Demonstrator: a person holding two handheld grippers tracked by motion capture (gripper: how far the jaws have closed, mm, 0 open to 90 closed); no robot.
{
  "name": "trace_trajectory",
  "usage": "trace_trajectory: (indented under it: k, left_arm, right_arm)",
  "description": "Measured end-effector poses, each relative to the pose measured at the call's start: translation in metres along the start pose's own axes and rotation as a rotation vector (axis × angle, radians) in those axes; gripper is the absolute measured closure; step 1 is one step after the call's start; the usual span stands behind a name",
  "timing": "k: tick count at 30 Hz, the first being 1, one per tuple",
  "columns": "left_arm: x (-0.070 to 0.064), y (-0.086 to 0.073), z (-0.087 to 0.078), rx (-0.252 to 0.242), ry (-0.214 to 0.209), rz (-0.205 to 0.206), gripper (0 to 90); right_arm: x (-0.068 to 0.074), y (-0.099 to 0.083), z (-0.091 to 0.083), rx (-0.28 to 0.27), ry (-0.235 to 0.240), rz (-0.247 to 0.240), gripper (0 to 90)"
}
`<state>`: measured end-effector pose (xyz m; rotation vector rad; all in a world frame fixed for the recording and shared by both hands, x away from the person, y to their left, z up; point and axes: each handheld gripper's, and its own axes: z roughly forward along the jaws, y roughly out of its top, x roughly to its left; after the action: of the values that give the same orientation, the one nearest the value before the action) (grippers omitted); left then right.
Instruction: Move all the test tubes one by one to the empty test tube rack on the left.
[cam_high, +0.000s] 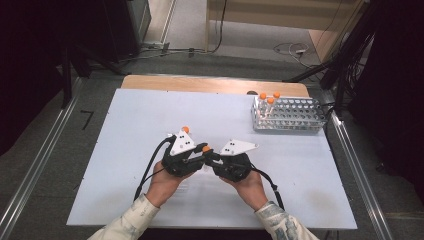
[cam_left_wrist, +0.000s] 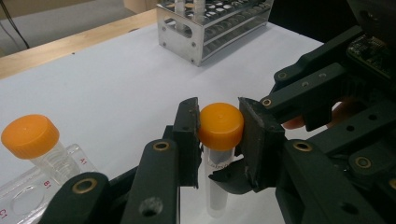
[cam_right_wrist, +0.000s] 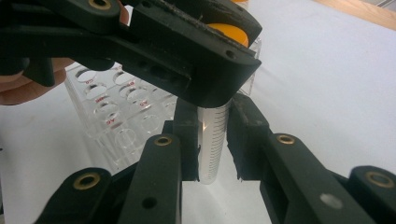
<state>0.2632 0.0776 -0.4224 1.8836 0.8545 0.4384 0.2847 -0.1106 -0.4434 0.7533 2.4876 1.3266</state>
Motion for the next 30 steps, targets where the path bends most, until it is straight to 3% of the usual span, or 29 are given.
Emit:
trace_trajectory:
  k: [4, 9, 13, 22, 27, 30]
  left_arm:
    - [0.000, 0.001, -0.001, -0.005, -0.001, -0.001, 70.0]
    - [0.003, 0.002, -0.004, -0.019, -0.005, -0.017, 70.1]
    - [0.007, 0.007, -0.011, -0.043, -0.005, -0.024, 70.2]
    - [0.029, 0.022, -0.033, -0.117, 0.036, -0.067, 70.2]
    - [0.040, 0.027, -0.048, -0.156, 0.084, -0.080, 70.2]
    - [0.046, 0.027, -0.051, -0.155, 0.122, -0.077, 70.2]
  right_arm:
    - [0.001, 0.000, 0.000, -0.002, 0.000, -0.009, 70.0]
    - [0.003, 0.000, 0.000, -0.013, -0.002, -0.014, 40.9]
    - [0.002, 0.001, 0.001, -0.011, -0.002, 0.002, 28.2]
    - [0.001, 0.001, -0.001, -0.021, 0.002, 0.019, 24.6]
    - [-0.001, 0.001, 0.000, -0.015, 0.000, 0.028, 23.9]
    - [-0.001, 0.001, 0.000, -0.015, 0.001, 0.027, 23.9]
